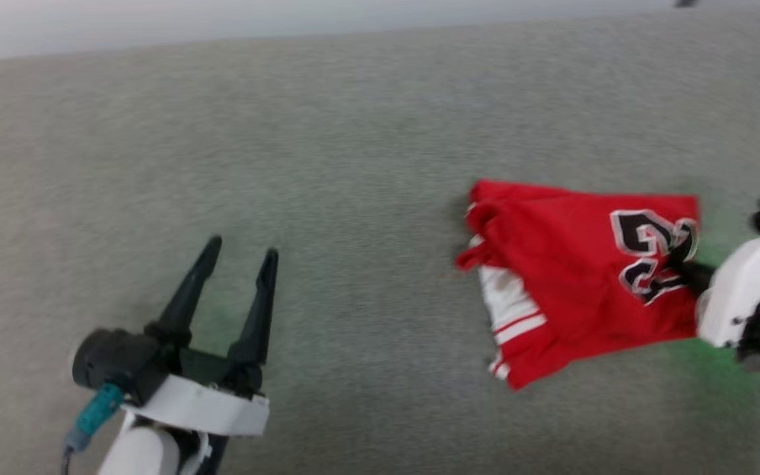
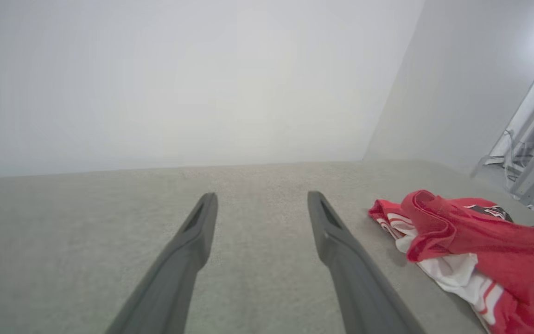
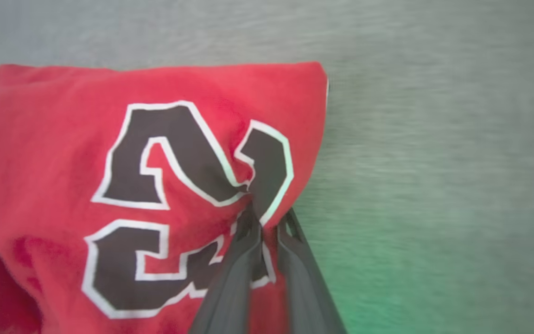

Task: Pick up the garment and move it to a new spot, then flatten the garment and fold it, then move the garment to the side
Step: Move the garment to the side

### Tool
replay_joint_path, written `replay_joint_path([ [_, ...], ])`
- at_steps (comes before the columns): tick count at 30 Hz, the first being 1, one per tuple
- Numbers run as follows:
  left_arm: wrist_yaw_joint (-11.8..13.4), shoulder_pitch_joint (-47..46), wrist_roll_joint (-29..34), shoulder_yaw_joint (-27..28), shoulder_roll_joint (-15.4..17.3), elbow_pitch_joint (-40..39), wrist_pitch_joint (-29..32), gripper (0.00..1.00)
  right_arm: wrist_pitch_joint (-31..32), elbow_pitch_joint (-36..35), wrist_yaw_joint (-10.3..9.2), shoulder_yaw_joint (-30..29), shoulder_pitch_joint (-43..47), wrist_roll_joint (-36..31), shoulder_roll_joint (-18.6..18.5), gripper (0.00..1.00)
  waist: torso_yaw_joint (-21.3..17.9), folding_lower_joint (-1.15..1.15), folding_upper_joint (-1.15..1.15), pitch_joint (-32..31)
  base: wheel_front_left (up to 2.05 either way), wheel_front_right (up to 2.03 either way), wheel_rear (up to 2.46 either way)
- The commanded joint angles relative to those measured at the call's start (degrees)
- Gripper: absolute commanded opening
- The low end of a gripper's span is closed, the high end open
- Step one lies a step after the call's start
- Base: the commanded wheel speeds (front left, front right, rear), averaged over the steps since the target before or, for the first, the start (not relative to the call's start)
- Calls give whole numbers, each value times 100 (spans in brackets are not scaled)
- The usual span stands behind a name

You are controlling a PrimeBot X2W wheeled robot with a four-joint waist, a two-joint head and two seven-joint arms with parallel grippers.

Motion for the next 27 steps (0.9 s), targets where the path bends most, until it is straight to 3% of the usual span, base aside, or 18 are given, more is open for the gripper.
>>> replay_joint_path([
  [1, -13, -132, 29, 11, 55, -60, 6, 100, -89, 12, -8, -126, -90, 42, -28, 0, -527, 0, 0, 202, 0, 0, 0],
  [8, -12, -770, 161, -349, 417, -192, 6, 100, -589, 48, -7, -1068, -69, -14, -269, 0, -1182, 0, 0, 590, 0, 0, 0],
  [16, -12, -1665, 302, -848, 919, -268, 6, 100, -1213, 647, -7, -1882, -581, -456, -436, 0, -1584, 0, 0, 1086, 0, 0, 0],
  [27, -12, -2529, 348, -1085, 1331, -452, 6, 100, -2132, 1805, -7, -1731, -2136, -1916, -762, 0, -1446, 0, 0, 1641, 0, 0, 0],
])
